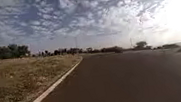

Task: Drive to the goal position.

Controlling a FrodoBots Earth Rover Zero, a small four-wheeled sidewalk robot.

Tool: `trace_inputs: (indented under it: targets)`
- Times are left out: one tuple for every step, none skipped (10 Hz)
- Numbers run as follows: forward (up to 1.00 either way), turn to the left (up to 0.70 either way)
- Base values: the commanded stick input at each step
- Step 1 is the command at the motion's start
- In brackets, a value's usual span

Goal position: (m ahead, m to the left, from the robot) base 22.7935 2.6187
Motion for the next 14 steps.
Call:
trace_inputs:
  targets:
    - [0.60,0.00]
    - [0.60,0.00]
    - [0.60,0.00]
    - [0.60,0.00]
    - [0.60,0.00]
    - [0.60,0.00]
    - [0.60,0.00]
    - [0.60,0.00]
    - [0.60,0.00]
    - [0.60,0.00]
    - [0.60,0.00]
    - [0.60,0.00]
    - [0.60,-0.15]
    - [0.60,-0.15]
